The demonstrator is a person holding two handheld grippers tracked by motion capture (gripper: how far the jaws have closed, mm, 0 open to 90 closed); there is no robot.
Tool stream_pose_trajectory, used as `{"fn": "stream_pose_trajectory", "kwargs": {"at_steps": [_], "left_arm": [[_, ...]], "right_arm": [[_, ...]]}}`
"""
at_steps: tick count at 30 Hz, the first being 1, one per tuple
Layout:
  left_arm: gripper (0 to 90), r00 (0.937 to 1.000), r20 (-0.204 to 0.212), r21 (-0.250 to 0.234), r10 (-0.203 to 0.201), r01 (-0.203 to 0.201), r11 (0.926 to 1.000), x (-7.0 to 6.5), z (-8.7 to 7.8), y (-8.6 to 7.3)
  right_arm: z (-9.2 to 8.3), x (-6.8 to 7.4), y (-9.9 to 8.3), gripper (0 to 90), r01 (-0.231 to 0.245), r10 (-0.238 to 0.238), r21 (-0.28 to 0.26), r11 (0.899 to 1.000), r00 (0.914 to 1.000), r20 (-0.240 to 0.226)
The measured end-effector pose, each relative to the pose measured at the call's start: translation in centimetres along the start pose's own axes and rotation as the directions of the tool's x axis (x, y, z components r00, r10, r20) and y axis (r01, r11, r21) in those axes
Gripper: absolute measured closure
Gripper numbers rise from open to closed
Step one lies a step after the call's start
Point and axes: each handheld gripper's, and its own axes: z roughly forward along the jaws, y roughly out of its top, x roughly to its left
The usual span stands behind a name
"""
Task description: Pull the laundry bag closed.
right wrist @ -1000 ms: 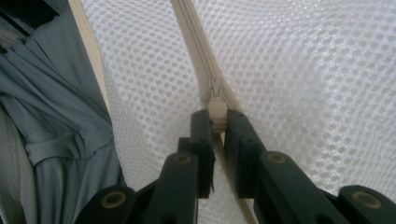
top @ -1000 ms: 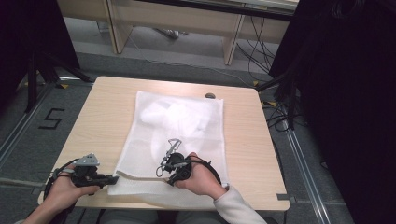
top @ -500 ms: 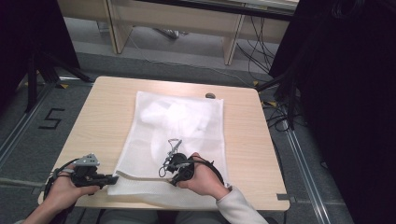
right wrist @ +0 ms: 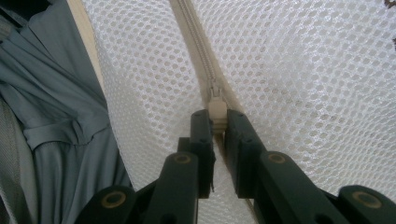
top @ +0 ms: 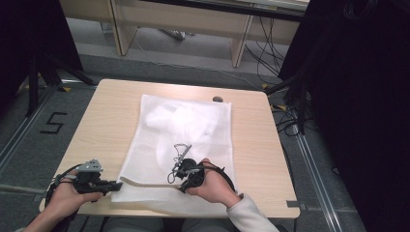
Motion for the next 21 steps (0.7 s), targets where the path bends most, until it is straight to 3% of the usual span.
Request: {"fn": "stream_pose_trajectory", "kwargs": {"at_steps": [4, 9, 12, 19, 21], "left_arm": [[85.5, 0.9999, -0.010, -0.027, -0.012, 0.012, 0.9996, -0.1, 0.2, -0.1], [85.5, 0.9999, -0.012, -0.025, -0.012, 0.012, 0.9996, -0.1, 0.2, -0.1], [85.4, 0.9998, -0.013, -0.024, -0.012, 0.012, 0.9996, -0.1, 0.2, -0.1], [85.5, 0.9998, -0.013, -0.023, -0.012, 0.012, 0.9997, -0.1, 0.2, -0.1], [85.5, 0.9999, -0.013, -0.019, -0.008, 0.007, 0.9998, 0.0, 0.1, -0.1]], "right_arm": [[-0.1, -0.1, -0.1, 82.2, 0.009, -0.009, -0.010, 1.000, 0.9999, -0.008], [-0.3, -0.2, -0.6, 82.2, -0.019, 0.019, -0.003, 1.000, 0.9998, 0.003], [-0.4, -0.4, -0.8, 82.2, -0.001, 0.001, -0.014, 1.000, 1.0000, 0.001], [-0.5, -0.4, -1.2, 82.2, -0.025, 0.025, -0.001, 1.000, 0.9997, 0.009], [-0.5, -0.6, -1.3, 82.2, -0.008, 0.008, -0.014, 1.000, 1.0000, 0.000]]}}
